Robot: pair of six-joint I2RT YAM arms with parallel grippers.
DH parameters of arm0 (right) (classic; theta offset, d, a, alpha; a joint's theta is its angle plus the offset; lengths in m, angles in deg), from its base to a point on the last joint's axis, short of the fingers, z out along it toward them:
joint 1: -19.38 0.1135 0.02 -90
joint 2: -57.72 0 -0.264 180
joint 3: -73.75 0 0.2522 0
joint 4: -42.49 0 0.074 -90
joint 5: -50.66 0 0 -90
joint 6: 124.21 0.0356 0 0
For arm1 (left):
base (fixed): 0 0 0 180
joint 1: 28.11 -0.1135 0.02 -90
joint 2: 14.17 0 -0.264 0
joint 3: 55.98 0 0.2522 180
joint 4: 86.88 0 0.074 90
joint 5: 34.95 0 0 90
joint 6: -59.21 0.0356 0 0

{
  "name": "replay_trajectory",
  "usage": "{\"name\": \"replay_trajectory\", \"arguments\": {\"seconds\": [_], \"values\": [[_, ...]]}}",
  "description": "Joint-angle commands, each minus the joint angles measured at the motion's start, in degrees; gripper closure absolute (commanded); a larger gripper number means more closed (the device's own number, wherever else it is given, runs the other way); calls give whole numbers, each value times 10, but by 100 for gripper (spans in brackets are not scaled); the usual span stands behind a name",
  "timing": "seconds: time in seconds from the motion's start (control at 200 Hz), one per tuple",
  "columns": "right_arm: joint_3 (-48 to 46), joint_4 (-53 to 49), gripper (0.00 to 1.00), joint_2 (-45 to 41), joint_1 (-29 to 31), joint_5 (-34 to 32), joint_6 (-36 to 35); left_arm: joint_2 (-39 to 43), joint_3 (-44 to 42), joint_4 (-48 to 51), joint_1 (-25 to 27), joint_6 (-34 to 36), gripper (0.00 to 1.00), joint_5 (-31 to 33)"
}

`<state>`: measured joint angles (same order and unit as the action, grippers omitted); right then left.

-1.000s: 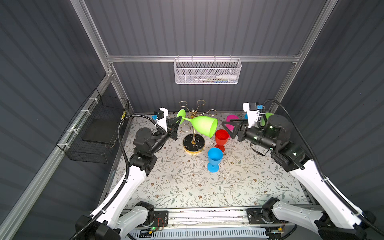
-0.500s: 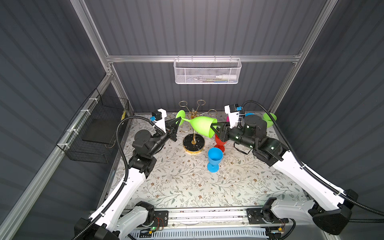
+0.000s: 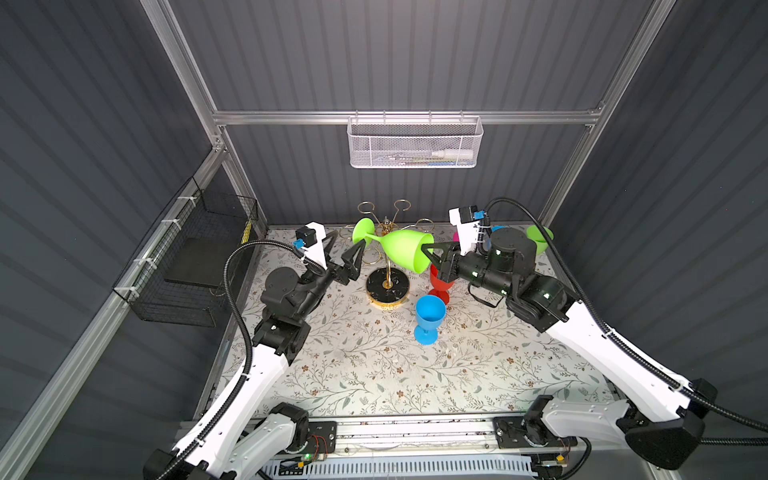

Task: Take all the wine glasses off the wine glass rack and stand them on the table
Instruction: 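Draw the left gripper back while the right gripper carries the green glass down, then set the green glass upright on the table beside the blue glass and release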

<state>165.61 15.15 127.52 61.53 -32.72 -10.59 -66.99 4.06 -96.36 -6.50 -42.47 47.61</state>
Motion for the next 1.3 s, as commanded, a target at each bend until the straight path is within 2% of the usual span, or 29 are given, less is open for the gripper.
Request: {"name": "replay_trajectory", "arguments": {"seconds": [0.0,0.12,0.195,0.275,0.445,0.62,0.8,1.04,1.296], "values": [[41,-43,100,-23,0,-26,-56,28,-33,-11,0,51,0,95],[82,-125,100,-17,3,-20,-98,46,-77,-33,-2,77,0,173],[100,-168,100,-14,13,-16,-113,49,-111,-63,-9,89,0,200],[120,-230,100,-9,29,-21,-127,44,-147,-98,-23,85,0,215],[149,-360,100,16,87,-69,-157,30,-217,-186,-84,5,0,224],[168,-453,100,66,134,-123,-156,24,-226,-180,-94,32,0,242],[201,-512,100,139,158,-152,-152,29,-234,-174,-95,49,0,260],[243,-555,100,250,169,-158,-136,25,-241,-174,-96,80,0,278],[263,-554,100,335,173,-171,-139,35,-241,-161,-96,86,0,289]]}}
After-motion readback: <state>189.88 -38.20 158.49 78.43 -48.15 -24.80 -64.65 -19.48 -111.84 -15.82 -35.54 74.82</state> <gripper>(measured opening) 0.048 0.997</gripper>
